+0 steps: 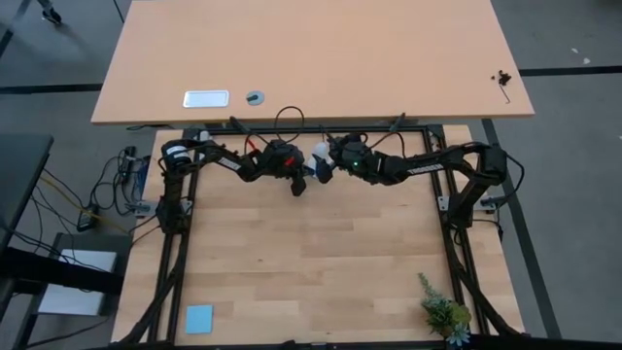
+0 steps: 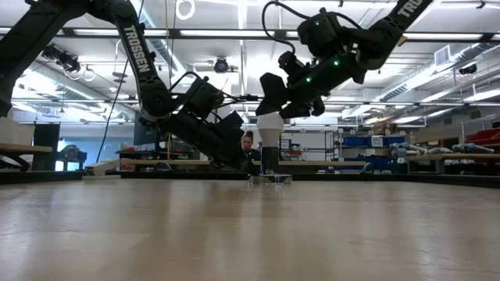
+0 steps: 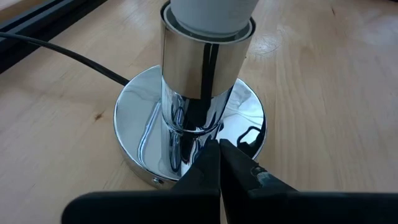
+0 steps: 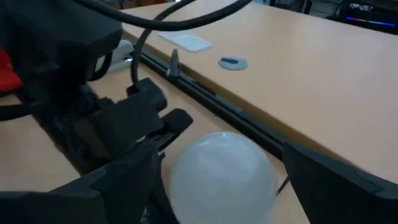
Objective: Screw lightbulb
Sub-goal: Remove the white lightbulb from the silver lamp
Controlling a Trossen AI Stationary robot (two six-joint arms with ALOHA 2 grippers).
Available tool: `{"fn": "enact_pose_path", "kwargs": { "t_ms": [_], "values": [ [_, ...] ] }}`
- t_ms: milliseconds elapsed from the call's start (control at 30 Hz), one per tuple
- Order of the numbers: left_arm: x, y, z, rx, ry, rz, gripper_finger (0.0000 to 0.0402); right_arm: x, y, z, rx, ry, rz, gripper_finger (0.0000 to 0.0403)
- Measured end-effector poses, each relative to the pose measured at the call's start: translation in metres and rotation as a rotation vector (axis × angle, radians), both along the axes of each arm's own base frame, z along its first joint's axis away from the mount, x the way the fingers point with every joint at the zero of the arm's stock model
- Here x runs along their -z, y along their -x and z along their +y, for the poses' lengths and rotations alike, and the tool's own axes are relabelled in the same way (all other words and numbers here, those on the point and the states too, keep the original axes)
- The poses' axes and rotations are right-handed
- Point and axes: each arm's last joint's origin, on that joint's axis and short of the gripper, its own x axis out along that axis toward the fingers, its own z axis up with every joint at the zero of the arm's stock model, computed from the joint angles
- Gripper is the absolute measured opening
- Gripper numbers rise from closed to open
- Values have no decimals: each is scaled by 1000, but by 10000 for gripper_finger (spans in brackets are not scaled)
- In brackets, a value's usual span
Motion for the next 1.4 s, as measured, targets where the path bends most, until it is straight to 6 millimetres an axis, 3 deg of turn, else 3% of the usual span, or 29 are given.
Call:
{"fn": "enact_pose_path", "kwargs": {
  "t_ms": [400, 800, 1033, 1267, 1400],
  "values": [
    [0, 0, 0, 1, -1, 0, 0, 4, 2, -1, 6, -32, 25, 347],
    [0, 0, 0, 1, -3, 1, 0, 9, 17, -34, -338, -37, 166, 285],
    [0, 0, 0, 5, -3, -1, 0, -1, 37, -53, -405, -98, 140, 302],
    [0, -1, -1, 16, 2, -2, 0, -24, 41, -54, -351, -90, 20, 325],
    [0, 0, -1, 18, 3, -3, 0, -31, 41, -49, -293, -201, -37, 333]
  ]
}}
